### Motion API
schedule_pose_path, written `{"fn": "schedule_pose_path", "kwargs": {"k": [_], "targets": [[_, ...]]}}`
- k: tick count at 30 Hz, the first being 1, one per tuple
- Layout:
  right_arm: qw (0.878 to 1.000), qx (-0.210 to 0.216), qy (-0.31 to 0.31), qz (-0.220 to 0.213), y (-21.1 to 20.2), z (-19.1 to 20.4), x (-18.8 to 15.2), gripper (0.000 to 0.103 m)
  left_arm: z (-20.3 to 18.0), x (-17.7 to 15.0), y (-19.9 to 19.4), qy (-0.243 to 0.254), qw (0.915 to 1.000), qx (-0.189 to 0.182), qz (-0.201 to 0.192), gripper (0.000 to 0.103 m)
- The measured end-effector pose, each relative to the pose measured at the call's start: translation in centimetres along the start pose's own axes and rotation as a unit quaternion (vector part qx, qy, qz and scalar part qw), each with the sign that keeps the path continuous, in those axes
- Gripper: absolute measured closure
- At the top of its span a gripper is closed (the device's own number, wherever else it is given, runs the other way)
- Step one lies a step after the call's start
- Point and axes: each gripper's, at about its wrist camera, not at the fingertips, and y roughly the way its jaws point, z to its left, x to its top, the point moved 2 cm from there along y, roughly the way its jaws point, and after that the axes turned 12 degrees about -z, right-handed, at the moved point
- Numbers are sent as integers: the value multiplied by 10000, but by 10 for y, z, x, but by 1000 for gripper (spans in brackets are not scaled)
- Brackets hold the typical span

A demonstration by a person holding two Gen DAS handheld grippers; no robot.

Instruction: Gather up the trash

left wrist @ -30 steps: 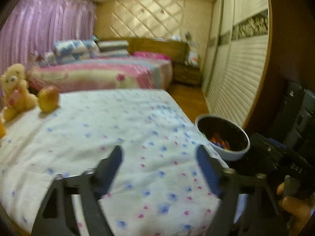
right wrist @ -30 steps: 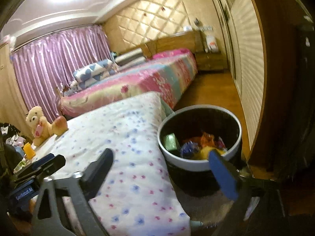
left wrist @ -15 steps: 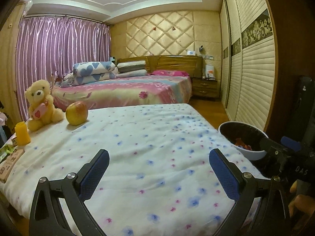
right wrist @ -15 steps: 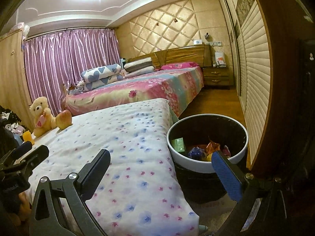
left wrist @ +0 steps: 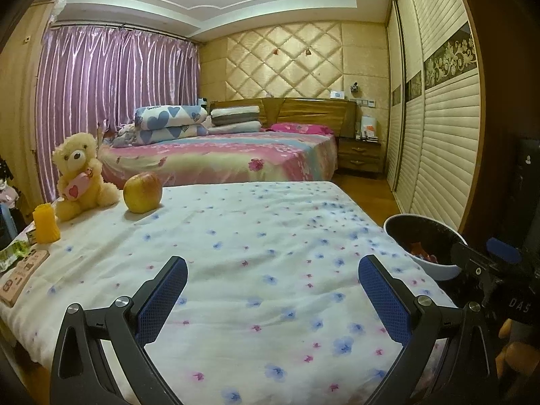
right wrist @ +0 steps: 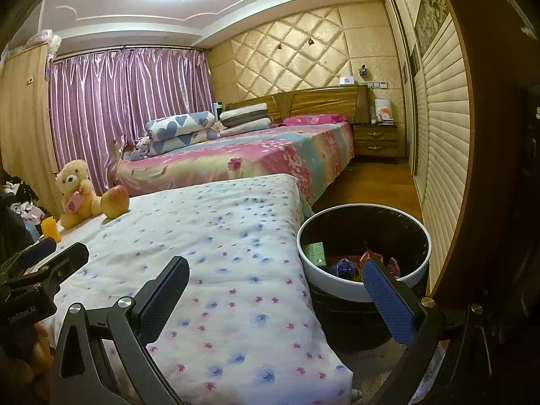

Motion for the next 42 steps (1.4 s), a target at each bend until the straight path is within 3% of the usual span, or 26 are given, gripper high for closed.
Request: {"fn": "schedule_pose_path", "kwargs": {"k": [42], "targets": [[9999,65,-34,-94,-4,6,3,0,12,-4,-2,71,9999,-94,-126,1]]}}
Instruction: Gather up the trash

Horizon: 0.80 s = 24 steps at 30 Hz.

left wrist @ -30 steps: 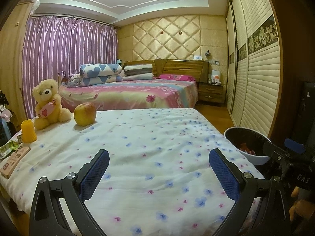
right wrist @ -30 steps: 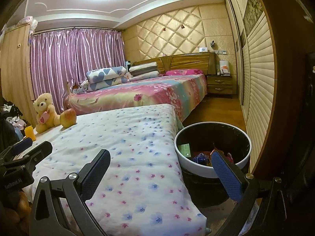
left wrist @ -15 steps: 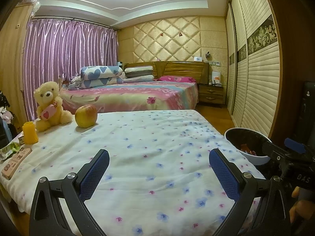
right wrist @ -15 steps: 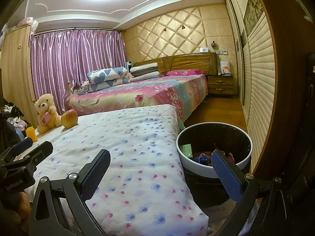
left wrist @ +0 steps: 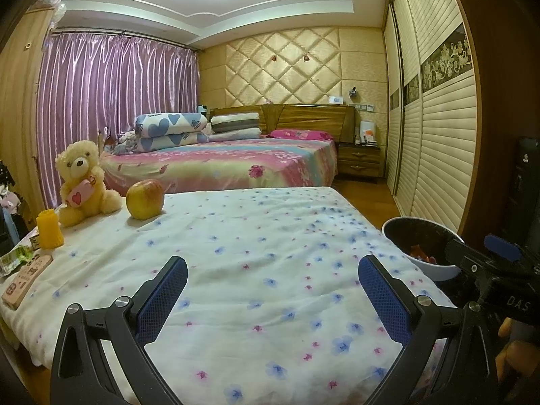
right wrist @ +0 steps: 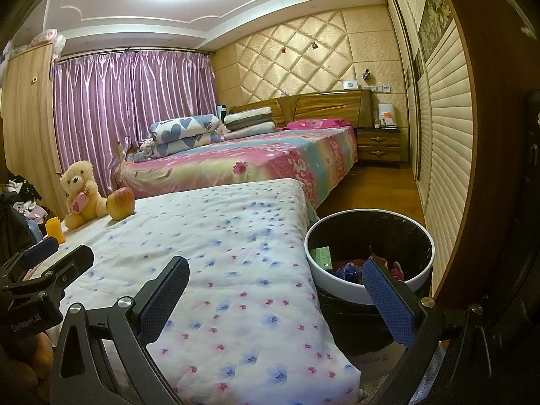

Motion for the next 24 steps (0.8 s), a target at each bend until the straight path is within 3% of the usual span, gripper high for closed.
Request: {"fn": "schedule_pose_path", "kwargs": {"k": [24], "targets": [[10000,0,-1,-5,0,3,0,0,3,-1,0,-3,10000,-27,23,1]]}}
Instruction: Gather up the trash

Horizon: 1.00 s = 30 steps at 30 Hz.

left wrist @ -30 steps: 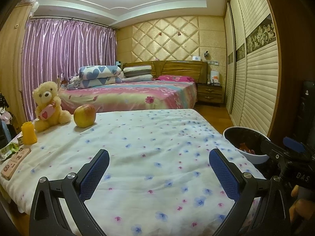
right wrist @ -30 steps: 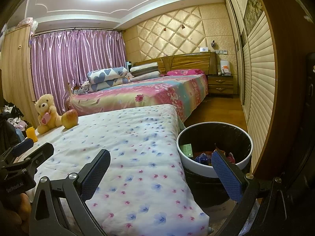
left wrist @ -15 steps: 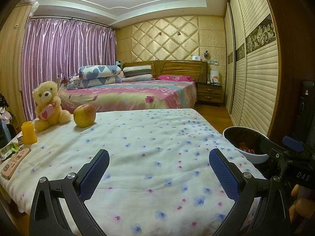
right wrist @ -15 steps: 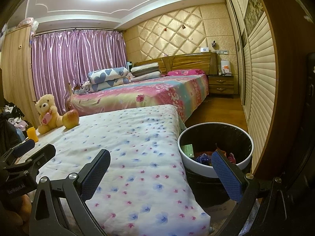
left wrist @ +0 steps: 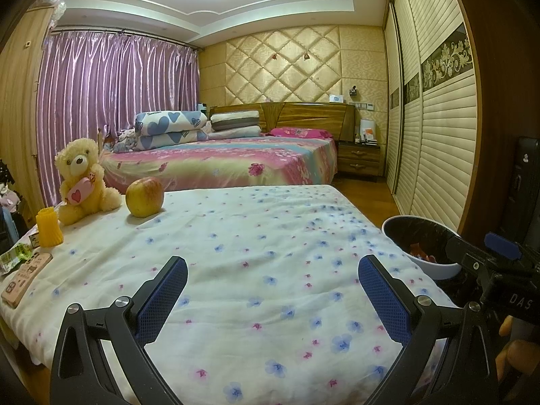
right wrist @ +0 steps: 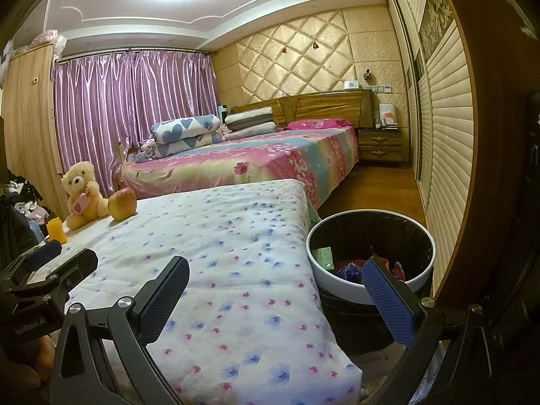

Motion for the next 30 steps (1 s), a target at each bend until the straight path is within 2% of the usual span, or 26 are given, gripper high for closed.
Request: {"fn": "schedule_pose_path", "kwargs": {"k": [30], "targets": [[10000,4,9,8,-1,2,0,0,2,-1,0,-4,10000,-22,37,1]]}}
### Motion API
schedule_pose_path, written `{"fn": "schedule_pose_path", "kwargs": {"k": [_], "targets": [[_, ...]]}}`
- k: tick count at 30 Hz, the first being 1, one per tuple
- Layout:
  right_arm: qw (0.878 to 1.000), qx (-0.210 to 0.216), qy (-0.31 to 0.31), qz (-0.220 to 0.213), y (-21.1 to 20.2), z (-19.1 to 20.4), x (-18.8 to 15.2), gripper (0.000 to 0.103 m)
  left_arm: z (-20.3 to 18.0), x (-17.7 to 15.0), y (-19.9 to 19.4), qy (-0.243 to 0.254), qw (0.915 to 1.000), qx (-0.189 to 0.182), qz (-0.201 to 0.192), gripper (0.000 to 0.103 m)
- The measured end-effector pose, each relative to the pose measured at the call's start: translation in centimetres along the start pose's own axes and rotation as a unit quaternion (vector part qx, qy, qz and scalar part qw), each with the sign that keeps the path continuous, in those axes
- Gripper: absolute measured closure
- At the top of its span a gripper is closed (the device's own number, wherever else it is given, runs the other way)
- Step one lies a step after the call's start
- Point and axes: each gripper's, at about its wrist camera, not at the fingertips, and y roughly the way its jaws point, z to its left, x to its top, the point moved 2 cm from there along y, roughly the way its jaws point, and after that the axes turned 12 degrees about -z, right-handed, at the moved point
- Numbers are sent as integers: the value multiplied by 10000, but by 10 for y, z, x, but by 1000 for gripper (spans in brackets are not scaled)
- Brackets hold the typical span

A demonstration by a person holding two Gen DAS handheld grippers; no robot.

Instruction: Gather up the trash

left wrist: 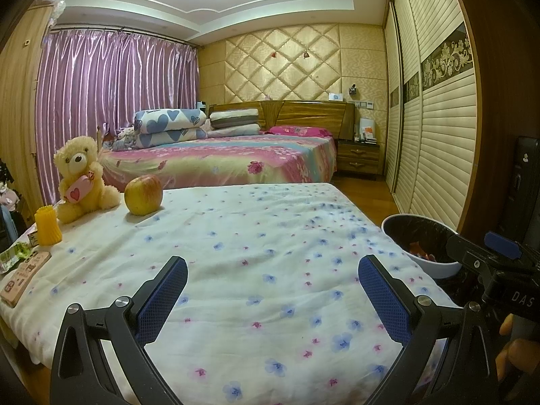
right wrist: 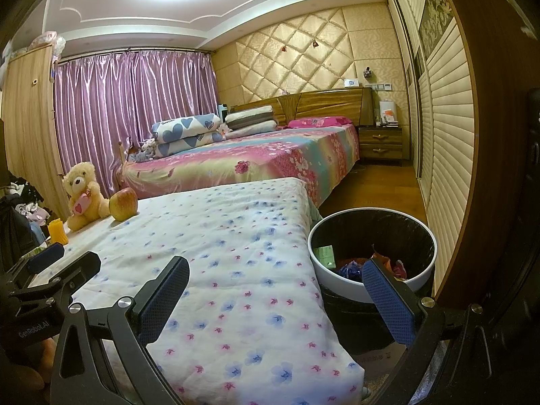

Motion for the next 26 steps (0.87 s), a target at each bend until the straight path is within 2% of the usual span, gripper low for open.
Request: {"fn": "schedule_pose_path", "kwargs": {"k": [15,26], "targets": [[10000,18,63,68,-5,7,-3,0,3,-1,5,-23,10000,-23,94,1],[9994,52,141,305,-1,21,-6,0,10,-2,9,-106,9997,-43,223,1]]}}
